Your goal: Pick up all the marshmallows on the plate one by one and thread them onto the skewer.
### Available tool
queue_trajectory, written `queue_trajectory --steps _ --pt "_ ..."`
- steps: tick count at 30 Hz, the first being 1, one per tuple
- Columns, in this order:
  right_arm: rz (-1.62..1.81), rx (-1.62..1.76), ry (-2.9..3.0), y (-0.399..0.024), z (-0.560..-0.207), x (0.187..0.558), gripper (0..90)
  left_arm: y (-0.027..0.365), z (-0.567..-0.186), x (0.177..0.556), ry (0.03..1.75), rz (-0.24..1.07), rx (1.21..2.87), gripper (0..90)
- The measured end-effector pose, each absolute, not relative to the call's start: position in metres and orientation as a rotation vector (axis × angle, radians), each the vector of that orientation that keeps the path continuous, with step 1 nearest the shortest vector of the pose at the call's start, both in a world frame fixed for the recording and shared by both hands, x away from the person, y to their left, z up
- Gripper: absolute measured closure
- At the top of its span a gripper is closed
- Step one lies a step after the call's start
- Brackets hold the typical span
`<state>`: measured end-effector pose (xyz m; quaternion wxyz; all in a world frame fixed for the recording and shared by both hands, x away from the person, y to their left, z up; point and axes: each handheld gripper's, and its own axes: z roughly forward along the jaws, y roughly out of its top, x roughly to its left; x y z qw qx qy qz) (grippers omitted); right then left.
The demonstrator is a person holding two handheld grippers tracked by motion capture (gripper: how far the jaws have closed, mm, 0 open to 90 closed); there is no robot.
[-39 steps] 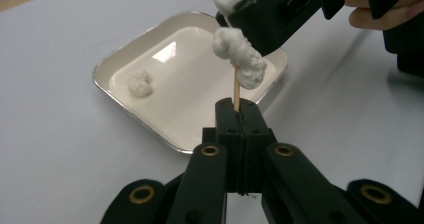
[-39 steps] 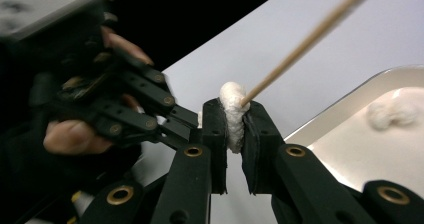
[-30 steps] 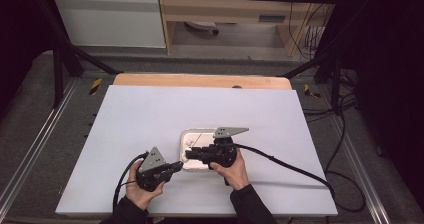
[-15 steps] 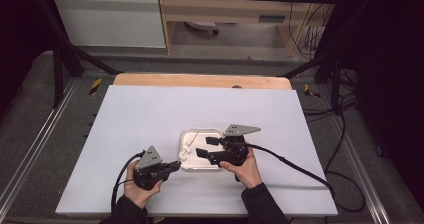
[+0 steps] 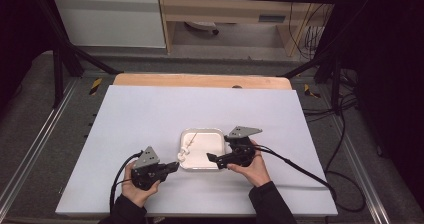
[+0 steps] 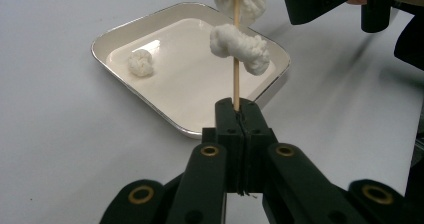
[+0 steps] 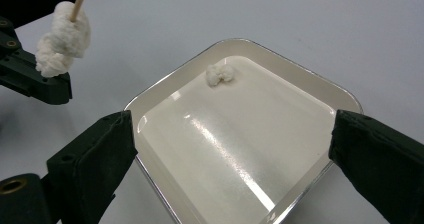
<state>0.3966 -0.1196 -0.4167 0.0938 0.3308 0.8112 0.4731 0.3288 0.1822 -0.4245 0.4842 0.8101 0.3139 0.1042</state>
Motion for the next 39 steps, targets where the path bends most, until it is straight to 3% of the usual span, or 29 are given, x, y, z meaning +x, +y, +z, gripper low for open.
queue_trajectory --steps 25,39 --pt "1.283 1.006 2.439 -0.076 -0.421 0.425 5.3 0.203 -0.422 0.329 0.813 0.268 1.976 88.7" --pt "1.241 0.946 2.470 -0.043 -0.423 0.445 19.2 0.205 -0.421 0.329 0.819 0.275 1.972 88.7"
